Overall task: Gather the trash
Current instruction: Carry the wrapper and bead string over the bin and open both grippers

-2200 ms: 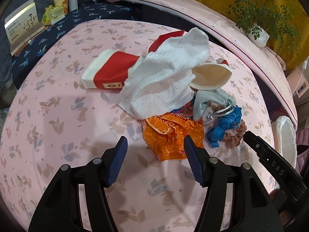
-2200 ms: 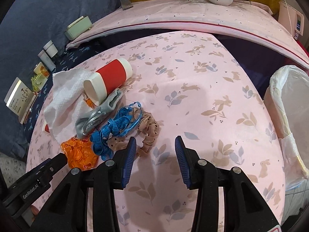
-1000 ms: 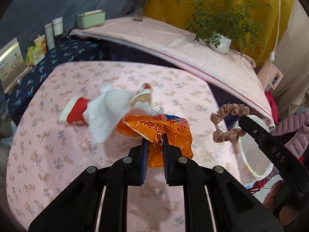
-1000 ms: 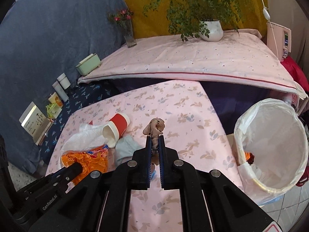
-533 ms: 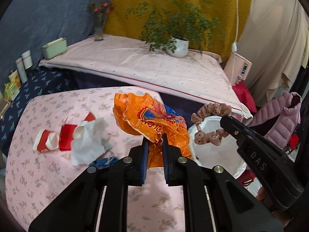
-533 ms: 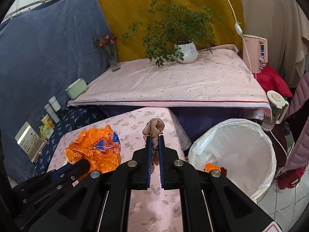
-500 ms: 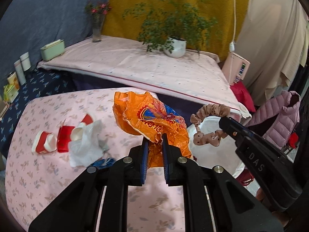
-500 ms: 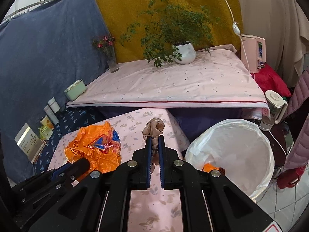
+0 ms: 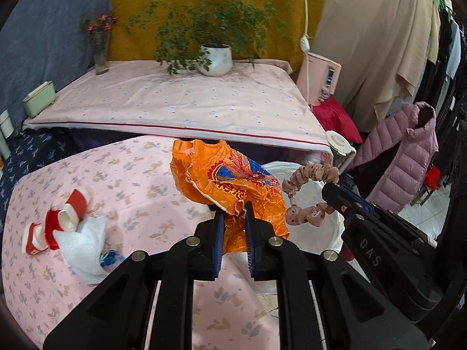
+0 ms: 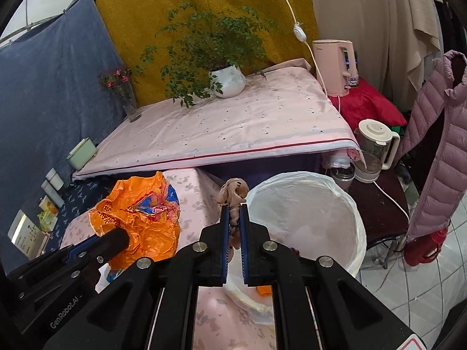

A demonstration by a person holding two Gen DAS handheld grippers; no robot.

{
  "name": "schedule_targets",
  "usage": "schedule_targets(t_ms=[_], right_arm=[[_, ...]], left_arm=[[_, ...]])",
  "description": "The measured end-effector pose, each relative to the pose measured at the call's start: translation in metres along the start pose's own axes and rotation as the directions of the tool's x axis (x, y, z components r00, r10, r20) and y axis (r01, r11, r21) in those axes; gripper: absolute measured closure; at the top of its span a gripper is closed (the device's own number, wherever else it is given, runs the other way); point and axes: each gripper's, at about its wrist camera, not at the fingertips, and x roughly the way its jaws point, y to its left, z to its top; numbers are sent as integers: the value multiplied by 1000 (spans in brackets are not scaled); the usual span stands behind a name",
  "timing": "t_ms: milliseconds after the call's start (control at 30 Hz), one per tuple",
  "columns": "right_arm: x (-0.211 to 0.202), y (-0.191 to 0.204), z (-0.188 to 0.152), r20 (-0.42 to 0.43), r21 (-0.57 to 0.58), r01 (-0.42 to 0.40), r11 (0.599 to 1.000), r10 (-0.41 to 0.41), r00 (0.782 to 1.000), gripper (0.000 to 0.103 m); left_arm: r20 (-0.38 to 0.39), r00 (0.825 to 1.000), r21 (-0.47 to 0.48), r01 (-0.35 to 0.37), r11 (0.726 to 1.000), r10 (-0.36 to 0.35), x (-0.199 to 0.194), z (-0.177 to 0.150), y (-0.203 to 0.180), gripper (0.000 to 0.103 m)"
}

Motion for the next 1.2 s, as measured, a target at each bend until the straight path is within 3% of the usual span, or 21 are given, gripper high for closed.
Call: schedule_targets(t_ms=[533,667,767,833,1200], right_arm=[[32,-53,-5,-58,65,57,996,-53,997,96],[41,-57,-7,-71,69,66,995,-61,996,96],[46,-62,-7,-77,75,71,995,-65,995,96],[49,-62,-6,-80,74,74,995,-68,994,96],[71,-47,-9,-125,28,59,998,-55,991,96]], left_arm=[[-84,993,45,88,995,-84,54,4,-37,90],[-95,991,34,101,994,-97,65,4,-39,84],[-105,991,40,85,996,-80,72,3,-40,70],[-112,991,33,79,996,-75,76,2,-39,67],[-134,991,-31,-12,999,8,86,-5,-8,66]])
